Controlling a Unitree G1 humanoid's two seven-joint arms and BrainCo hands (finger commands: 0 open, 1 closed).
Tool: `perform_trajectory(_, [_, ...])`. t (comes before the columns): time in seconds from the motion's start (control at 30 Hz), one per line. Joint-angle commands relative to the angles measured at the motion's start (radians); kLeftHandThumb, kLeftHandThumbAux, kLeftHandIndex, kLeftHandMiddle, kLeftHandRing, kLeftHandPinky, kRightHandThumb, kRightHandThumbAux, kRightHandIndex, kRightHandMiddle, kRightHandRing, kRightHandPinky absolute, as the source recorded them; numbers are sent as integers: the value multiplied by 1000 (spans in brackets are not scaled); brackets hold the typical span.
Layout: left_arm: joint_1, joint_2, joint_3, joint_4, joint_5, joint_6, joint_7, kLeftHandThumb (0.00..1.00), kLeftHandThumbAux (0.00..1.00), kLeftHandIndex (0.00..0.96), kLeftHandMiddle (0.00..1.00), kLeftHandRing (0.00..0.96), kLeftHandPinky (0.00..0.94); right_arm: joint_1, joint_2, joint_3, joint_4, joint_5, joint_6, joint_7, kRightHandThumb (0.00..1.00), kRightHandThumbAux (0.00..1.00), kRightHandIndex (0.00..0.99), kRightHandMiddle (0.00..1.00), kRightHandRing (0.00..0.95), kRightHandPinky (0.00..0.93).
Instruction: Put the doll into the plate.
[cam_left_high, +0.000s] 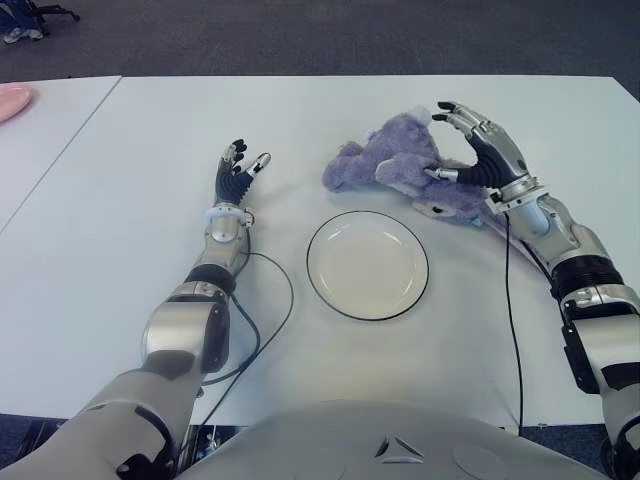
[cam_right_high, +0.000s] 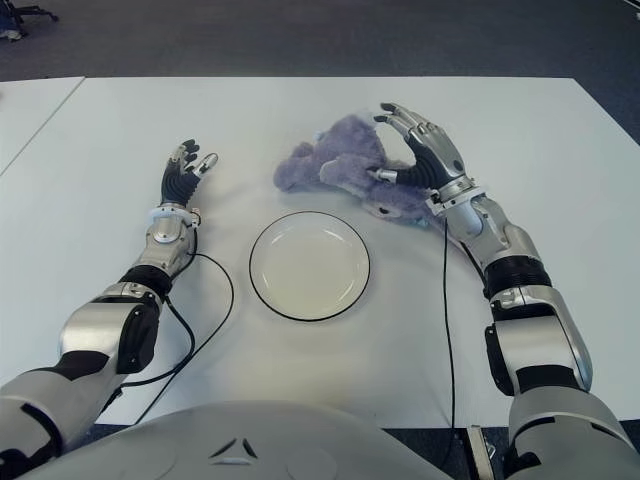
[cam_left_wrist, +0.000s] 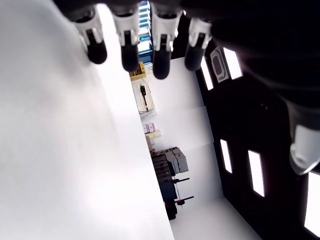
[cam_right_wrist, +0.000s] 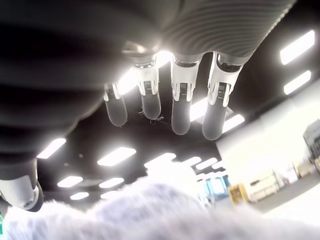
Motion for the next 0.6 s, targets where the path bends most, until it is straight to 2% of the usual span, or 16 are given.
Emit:
perform_trajectory(0.03, [173,-61,-14,124,12,137,2,0,511,125,138,96,0,-13,10,70,74,-70,21,-16,200,516,137,85,125,204])
perform_trajectory(0.33, [175,-60,-11,124,10,132,-2,0,510,125,138,98,8,-62,-14,146,145,-133,67,9,191,506,116,40,54,60])
perform_trajectory(0.6, [176,-59,-13,123,11,126,-3,0,511,121,142,101,2,-94,-30,194,186,-150,91,26,187,486,101,16,36,42])
